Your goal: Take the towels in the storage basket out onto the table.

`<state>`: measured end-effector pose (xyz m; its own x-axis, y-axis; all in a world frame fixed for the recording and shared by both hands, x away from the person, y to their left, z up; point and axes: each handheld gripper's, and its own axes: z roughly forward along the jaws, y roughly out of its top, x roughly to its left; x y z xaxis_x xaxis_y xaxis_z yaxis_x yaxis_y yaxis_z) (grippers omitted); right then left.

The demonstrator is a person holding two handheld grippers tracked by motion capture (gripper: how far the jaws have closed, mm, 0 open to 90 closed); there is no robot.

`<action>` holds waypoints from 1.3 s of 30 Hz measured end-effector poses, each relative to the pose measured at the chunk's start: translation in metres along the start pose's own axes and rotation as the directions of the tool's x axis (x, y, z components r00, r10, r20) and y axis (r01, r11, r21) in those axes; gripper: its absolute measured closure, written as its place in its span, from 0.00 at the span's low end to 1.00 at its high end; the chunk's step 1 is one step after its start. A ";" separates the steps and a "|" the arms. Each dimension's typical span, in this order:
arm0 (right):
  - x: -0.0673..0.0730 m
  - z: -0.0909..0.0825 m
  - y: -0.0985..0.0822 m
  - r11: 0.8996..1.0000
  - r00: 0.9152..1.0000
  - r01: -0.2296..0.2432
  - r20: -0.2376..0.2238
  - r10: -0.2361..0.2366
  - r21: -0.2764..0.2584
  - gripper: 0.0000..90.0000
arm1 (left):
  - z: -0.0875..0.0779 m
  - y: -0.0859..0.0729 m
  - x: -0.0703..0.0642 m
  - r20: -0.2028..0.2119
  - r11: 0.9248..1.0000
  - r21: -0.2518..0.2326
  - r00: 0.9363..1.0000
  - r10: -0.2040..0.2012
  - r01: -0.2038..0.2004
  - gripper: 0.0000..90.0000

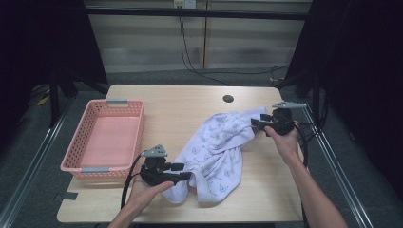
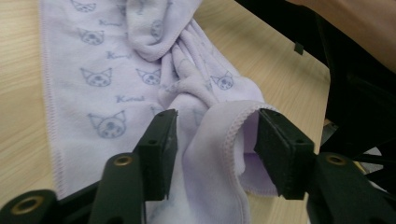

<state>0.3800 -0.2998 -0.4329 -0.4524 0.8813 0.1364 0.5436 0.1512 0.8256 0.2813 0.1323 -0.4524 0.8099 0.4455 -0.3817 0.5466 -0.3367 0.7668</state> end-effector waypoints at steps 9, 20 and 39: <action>0.069 -0.040 -0.038 0.996 0.977 0.081 -0.199 -0.074 0.030 0.41 | -0.012 -0.021 0.002 -0.034 0.998 0.047 0.999 0.032 -0.030 0.65; 0.146 -0.019 -0.109 0.944 0.857 0.254 -0.501 -0.120 0.209 0.38 | 0.008 -0.033 0.017 -0.137 0.991 0.134 0.990 0.024 -0.006 0.65; 0.092 -0.055 -0.101 0.950 0.918 0.261 -0.348 -0.189 0.171 0.93 | 0.006 -0.040 0.019 -0.209 0.983 0.185 0.977 0.041 -0.002 0.69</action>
<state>0.2446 -0.2584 -0.4733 -0.7644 0.6246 0.1595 0.5194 0.4502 0.7263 0.2758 0.1489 -0.4938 0.7694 0.5946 -0.2333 0.5749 -0.4856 0.6585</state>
